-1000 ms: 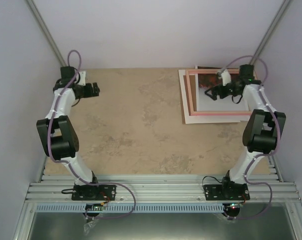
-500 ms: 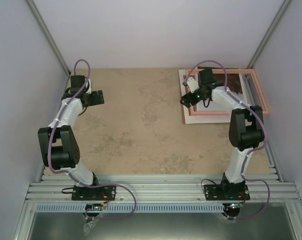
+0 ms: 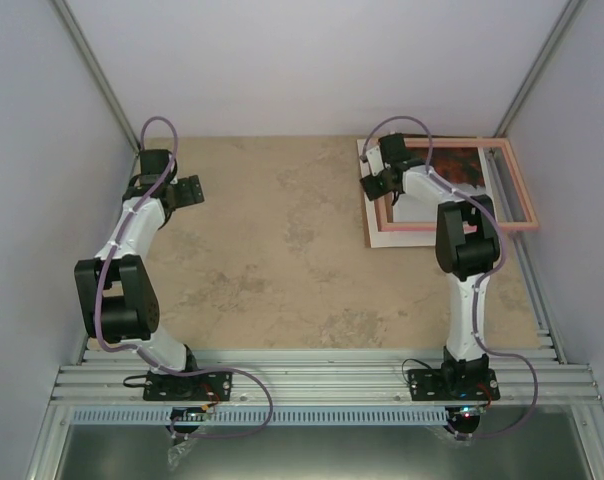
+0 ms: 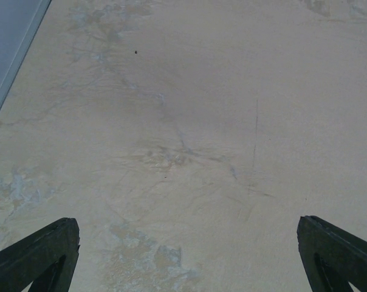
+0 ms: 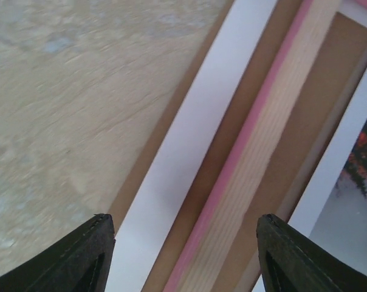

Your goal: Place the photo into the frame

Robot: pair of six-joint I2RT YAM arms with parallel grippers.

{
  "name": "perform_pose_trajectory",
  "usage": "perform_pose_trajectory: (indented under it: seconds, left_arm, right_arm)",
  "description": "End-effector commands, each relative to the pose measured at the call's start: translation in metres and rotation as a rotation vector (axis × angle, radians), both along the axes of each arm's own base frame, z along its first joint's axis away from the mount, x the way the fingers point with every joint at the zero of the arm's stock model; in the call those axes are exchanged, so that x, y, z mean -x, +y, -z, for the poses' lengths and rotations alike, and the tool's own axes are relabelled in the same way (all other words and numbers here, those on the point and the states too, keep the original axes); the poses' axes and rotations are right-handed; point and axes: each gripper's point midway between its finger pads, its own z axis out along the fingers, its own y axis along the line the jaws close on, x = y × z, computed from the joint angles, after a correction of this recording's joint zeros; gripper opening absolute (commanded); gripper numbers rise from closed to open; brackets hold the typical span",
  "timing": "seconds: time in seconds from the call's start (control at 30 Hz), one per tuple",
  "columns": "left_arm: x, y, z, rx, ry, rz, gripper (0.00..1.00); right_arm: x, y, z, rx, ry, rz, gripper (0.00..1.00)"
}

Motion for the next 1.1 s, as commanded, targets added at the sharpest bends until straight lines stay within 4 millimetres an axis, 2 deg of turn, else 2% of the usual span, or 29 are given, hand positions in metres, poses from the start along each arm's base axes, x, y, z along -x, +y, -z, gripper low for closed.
perform_pose_trajectory:
  seconds: [0.0, 0.13, 0.5, 0.8, 0.97, 1.07]
  left_arm:
    - [0.0, 0.003, -0.016, -0.015, -0.049, -0.029, 0.99]
    - [0.001, 0.004, -0.015, -0.022, -0.047, -0.034, 0.99]
    - [-0.001, 0.004, -0.011, -0.017, -0.033, -0.034, 0.99]
    - [-0.004, 0.007, -0.01, -0.026, -0.027, -0.048, 0.99]
    - [-0.004, 0.006, -0.007, -0.015, -0.018, -0.049, 0.99]
    - [-0.004, 0.003, -0.004, 0.001, -0.013, -0.042, 0.99]
  right_arm:
    - [-0.025, -0.012, 0.001, 0.033, -0.056, 0.107, 0.63]
    - [-0.032, -0.015, 0.008, 0.027, -0.051, 0.141, 0.54]
    - [-0.032, -0.026, 0.037, 0.03, -0.001, 0.181, 0.48]
    - [-0.007, -0.025, 0.063, -0.019, 0.102, 0.213, 0.47]
    - [0.008, -0.028, 0.079, -0.068, 0.175, 0.264, 0.42]
    - [0.014, -0.023, 0.079, -0.114, 0.208, 0.257, 0.34]
